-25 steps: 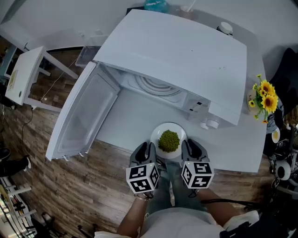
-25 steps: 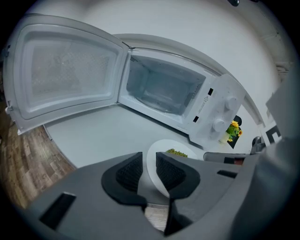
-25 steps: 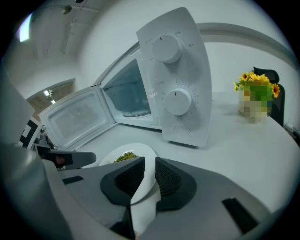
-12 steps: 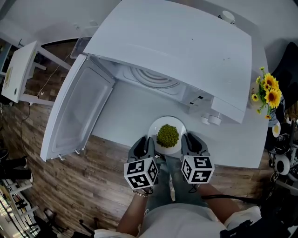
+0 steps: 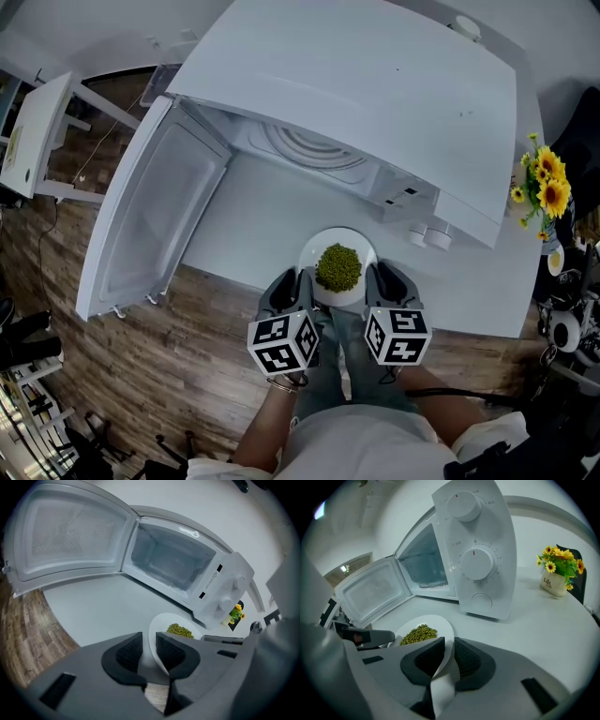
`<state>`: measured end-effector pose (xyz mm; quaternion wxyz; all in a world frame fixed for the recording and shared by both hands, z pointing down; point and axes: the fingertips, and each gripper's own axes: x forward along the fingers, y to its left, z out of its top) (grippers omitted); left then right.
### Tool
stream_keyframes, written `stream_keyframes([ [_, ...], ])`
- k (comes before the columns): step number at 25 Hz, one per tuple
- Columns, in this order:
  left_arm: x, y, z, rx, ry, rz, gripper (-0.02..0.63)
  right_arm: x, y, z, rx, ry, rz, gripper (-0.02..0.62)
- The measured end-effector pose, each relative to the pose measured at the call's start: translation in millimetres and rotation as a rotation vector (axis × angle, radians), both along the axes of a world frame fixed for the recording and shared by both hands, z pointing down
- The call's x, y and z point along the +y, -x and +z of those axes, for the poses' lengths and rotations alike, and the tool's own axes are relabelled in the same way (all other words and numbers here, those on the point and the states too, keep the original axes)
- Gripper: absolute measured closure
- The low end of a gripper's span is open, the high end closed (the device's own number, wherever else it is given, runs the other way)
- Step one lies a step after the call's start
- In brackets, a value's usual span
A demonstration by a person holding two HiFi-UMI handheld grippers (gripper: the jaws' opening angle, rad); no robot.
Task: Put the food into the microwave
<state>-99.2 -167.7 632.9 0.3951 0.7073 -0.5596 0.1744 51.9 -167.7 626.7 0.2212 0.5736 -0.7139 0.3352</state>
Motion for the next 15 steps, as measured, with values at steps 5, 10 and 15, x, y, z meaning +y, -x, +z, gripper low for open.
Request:
stream_keyframes([
  [5, 0.2, -0.9, 0.4, 0.012, 0.006, -0.001, 0.517, 0.2, 0.5, -0.2, 0.005, -0.001, -0.002, 0.525],
  [10, 0.7, -4.3, 2.0, 0.024, 0.013, 0.005, 0.517, 0.1, 0.7, 0.3, 0.006, -0.004, -0.004, 0.525],
  [15, 2.4, -11.4, 3.9, 0.032, 0.020, 0.015, 0.517, 0.2, 1.1, 0.1, 0.006, -0.009, -0.007, 0.525],
])
